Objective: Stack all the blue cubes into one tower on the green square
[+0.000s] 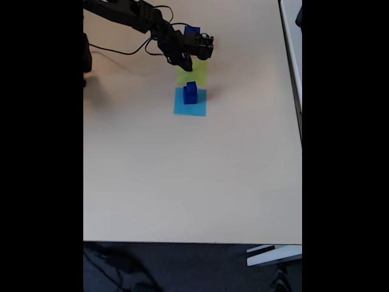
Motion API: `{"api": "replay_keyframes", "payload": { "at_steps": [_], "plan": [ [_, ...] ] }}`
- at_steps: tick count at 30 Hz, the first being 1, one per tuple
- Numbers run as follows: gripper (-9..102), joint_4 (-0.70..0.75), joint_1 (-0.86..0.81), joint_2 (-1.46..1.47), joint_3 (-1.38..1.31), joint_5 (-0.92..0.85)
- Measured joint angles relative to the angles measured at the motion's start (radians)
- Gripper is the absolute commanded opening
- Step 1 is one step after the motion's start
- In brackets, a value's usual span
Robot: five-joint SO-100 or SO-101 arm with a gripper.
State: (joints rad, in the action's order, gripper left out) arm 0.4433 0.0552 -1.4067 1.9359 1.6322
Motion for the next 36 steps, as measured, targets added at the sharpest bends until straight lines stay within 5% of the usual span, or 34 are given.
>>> {"api": "replay_keyframes", "payload": {
  "at_steps": [36],
  "plan": [
    [8, -0.008, 0.006, 0.002, 0.02, 0.017]
  ]
}}
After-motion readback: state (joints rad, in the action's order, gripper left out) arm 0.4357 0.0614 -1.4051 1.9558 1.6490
